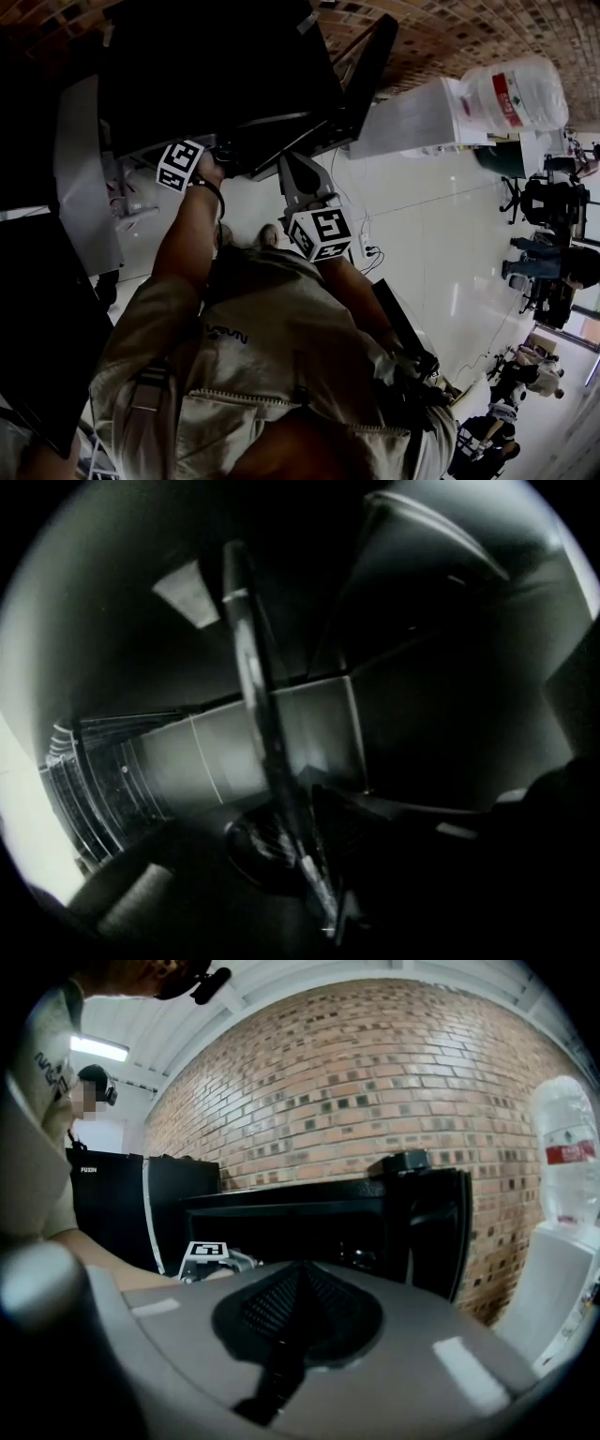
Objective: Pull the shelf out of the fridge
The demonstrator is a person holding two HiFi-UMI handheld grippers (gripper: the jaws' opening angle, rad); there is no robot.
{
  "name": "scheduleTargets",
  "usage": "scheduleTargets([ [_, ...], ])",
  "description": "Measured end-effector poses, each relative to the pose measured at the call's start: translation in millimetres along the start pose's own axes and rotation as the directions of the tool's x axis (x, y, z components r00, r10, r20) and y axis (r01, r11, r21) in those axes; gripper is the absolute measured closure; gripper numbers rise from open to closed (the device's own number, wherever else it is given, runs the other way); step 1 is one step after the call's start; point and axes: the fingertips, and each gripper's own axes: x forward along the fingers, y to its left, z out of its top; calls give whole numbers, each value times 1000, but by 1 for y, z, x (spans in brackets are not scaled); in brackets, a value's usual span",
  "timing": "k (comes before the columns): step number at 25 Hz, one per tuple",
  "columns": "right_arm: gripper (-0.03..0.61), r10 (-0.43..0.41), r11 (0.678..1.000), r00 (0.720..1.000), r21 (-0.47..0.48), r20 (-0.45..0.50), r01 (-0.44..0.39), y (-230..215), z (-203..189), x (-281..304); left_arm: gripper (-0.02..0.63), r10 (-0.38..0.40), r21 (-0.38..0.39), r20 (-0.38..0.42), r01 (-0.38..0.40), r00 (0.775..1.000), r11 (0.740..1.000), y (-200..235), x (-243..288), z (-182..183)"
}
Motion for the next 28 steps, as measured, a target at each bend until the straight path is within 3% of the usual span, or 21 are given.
scheduleTargets([
  [12,578,-3,1000,1000,13,11,3,6,-2,-10,598,-45,-96,33,48,998,994,-16,-24,-3],
  [28,578,-54,997,998,57,33,52,15,-4,-43,598,-85,-117,-16,82,996,990,-21,-82,-23],
])
